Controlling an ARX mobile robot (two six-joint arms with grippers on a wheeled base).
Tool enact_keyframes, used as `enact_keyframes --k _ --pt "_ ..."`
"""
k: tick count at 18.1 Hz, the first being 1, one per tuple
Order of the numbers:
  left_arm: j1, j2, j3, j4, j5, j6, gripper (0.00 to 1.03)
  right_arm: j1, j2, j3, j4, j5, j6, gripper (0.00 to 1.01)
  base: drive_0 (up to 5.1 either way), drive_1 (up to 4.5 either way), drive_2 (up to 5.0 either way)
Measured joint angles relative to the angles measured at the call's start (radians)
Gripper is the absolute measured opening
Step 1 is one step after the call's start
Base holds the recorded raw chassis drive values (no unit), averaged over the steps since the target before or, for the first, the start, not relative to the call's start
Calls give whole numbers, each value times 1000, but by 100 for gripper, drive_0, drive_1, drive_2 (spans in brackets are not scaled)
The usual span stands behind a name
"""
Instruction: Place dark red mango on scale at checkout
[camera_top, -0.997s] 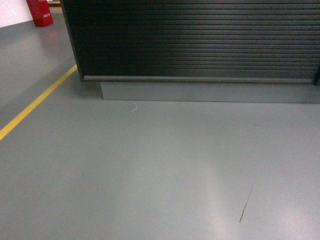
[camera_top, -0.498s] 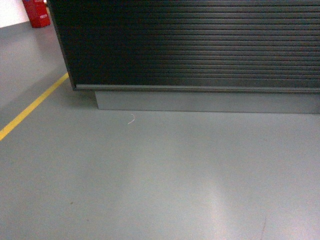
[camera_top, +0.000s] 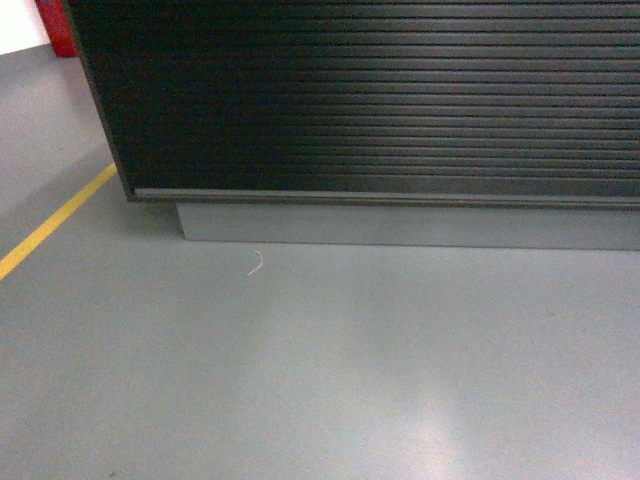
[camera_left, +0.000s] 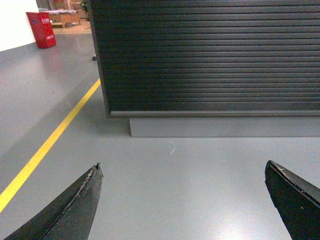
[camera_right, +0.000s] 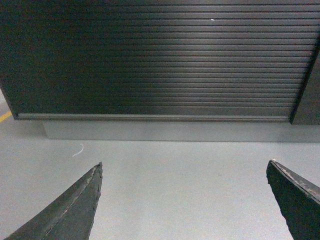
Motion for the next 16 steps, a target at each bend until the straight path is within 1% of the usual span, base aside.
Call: enact_keyframes --k 16 --pt "0 0 0 6 0 0 98 0 0 0 3 0 0 98 0 353 -352"
